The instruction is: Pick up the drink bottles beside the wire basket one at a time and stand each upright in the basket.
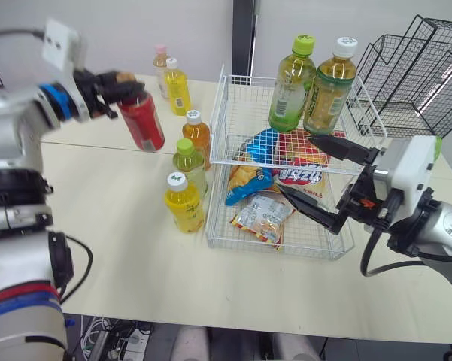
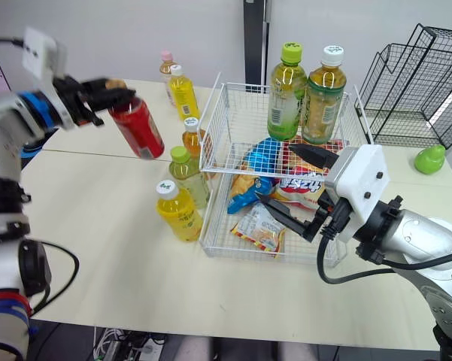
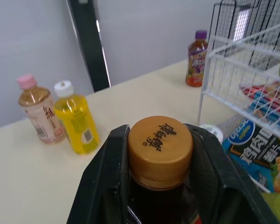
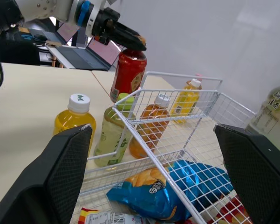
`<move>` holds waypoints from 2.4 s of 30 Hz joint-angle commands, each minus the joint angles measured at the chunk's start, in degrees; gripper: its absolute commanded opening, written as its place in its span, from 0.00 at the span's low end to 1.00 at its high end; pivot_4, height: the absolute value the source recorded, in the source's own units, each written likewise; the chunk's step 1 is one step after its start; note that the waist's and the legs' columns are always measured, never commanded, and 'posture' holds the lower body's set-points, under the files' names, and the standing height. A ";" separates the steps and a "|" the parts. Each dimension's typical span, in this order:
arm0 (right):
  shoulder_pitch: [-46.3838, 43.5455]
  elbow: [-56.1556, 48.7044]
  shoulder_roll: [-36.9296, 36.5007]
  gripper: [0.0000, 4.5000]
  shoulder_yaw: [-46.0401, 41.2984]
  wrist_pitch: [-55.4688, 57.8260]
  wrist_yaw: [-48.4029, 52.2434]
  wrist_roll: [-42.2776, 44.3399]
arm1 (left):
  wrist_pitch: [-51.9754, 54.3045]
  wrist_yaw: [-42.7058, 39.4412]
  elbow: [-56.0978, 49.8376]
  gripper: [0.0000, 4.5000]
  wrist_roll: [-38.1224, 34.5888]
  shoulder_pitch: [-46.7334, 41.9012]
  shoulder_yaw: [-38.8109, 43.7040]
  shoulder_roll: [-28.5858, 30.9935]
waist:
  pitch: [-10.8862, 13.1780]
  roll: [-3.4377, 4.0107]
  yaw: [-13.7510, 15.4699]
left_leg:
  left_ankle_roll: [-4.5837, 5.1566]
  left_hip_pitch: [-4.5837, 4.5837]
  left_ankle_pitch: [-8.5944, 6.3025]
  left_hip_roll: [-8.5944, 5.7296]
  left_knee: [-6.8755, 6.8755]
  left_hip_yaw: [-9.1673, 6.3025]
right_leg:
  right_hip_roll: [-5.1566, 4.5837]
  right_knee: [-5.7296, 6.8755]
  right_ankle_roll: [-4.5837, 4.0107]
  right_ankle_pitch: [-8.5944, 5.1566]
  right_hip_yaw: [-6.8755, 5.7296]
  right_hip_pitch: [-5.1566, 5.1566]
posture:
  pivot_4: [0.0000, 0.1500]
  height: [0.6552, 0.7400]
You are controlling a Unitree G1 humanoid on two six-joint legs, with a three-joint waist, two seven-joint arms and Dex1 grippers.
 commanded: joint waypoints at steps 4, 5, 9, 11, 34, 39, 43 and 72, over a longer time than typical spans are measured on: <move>1.15 0.29 -1.14 1.00 -4.07 -1.75 2.23 2.40 | 3.16 -4.16 8.50 0.30 1.32 -23.00 -3.83 -1.36 | 0.01 -0.01 0.06 | 0.00 -0.28 0.00 -0.03 0.07 -0.02 | 0.00 0.02 0.02 0.01 -0.01 -0.22 | 1.00 0.77; 1.11 0.36 -1.17 1.00 -3.88 -1.65 2.15 2.41 | 3.19 -3.83 10.99 0.30 1.43 -26.54 -3.84 -2.69 | 0.01 -0.01 0.03 | 0.00 -0.32 0.00 -0.01 0.08 -0.04 | 0.03 0.02 0.02 0.01 -0.02 -0.27 | 1.00 0.77; 0.38 0.60 -1.30 1.00 -3.15 -1.35 1.33 2.26 | 1.06 -3.95 19.36 0.30 2.38 -36.98 -4.37 -7.82 | 0.02 0.00 -0.25 | 0.01 -0.35 0.00 -0.02 0.02 -0.02 | 0.02 0.01 0.04 -0.01 0.01 -0.31 | 1.00 0.77; 0.09 0.61 -1.30 1.00 -2.99 -1.14 0.74 2.14 | -0.13 -3.76 23.34 0.30 2.78 -41.00 -4.11 -10.28 | 0.04 0.03 -0.36 | 0.01 -0.36 0.00 -0.02 0.01 0.00 | 0.03 0.00 0.20 -0.10 0.02 -0.35 | 1.00 0.77; -1.48 0.26 -0.84 1.00 -1.67 0.67 -6.49 -0.21 | -9.79 -1.65 36.39 0.30 8.82 -37.10 -4.23 -25.68 | 0.09 0.13 -0.56 | 0.00 -0.36 0.00 -0.03 -0.03 0.09 | 0.03 0.06 0.02 -0.01 0.11 -0.42 | 1.00 0.77; -1.06 -0.14 -1.02 1.00 -2.14 0.60 -6.61 -0.11 | -9.39 -3.18 35.72 0.30 10.48 -35.68 -5.34 -26.49 | 0.09 0.13 -0.55 | 0.00 -0.36 0.00 -0.03 -0.02 0.09 | 0.03 0.07 0.02 -0.01 0.11 -0.41 | 1.00 0.77; -0.70 -0.56 -1.14 1.00 -2.56 0.60 -6.92 0.22 | -9.48 -4.24 34.84 0.30 10.98 -34.66 -5.75 -26.63 | 0.09 0.14 -0.55 | 0.00 -0.35 0.00 -0.02 -0.01 0.09 | 0.03 0.09 0.02 0.00 0.11 -0.40 | 1.00 0.77; 0.04 2.24 -1.24 1.00 3.50 -0.85 0.82 -3.18 | 10.99 -10.79 -12.57 1.00 3.65 -7.40 1.80 1.15 | 0.03 0.23 -0.85 | -0.01 -0.21 0.02 0.06 0.08 0.04 | 0.02 0.27 0.00 0.00 0.13 -0.32 | 1.00 0.77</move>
